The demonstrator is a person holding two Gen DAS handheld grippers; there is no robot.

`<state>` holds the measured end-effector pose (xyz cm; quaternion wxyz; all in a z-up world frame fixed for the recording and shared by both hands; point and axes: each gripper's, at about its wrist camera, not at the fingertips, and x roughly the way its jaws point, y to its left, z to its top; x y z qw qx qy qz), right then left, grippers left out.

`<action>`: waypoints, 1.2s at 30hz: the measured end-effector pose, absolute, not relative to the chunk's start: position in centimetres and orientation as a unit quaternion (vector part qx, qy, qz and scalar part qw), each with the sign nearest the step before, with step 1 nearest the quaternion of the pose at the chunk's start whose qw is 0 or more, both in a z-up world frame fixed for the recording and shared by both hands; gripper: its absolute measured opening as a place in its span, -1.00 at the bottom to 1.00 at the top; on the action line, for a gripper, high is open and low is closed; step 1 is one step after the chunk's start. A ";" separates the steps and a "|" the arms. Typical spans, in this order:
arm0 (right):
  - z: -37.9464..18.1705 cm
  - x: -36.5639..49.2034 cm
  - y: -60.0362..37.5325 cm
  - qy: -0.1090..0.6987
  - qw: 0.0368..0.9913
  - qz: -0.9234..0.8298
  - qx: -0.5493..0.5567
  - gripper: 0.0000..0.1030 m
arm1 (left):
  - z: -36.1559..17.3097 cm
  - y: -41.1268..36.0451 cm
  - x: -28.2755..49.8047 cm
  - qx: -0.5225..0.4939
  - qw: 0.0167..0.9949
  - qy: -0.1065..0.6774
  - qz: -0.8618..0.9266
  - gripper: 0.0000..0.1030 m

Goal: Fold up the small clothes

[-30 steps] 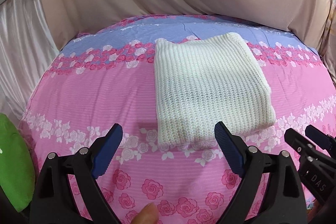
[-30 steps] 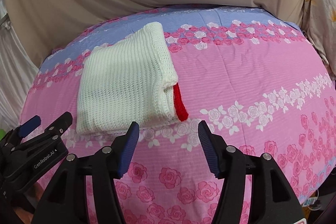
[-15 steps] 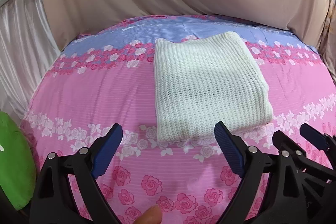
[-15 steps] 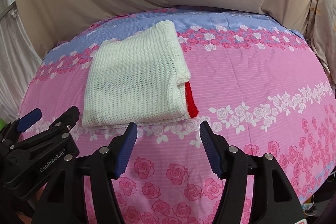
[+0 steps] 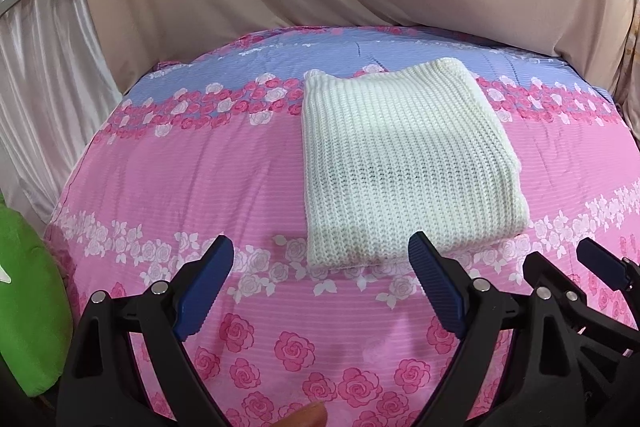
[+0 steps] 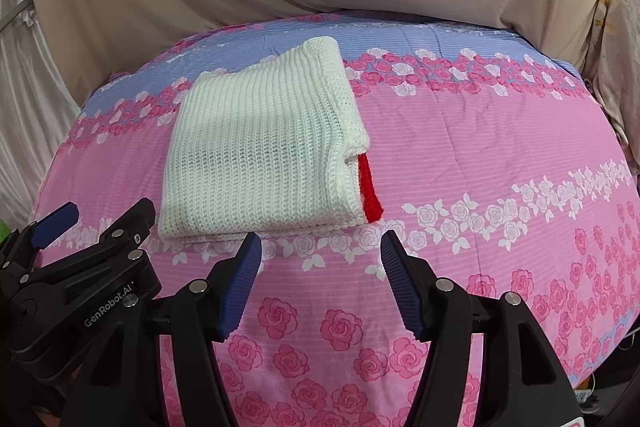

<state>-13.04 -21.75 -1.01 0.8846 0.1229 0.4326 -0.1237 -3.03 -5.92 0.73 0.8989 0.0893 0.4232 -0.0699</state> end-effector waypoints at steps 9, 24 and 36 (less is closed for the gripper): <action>-1.3 -13.2 -21.6 0.436 0.882 -0.127 0.126 0.18 | 0.4 -6.0 -3.0 0.094 0.895 0.431 -0.068 0.67; -1.5 -13.0 -21.7 0.444 0.879 -0.123 0.122 0.18 | -0.1 -5.8 -2.6 0.097 0.890 0.441 -0.065 0.67; -1.6 -13.0 -21.5 0.444 0.879 -0.125 0.122 0.18 | -0.3 -5.7 -2.5 0.103 0.890 0.439 -0.061 0.64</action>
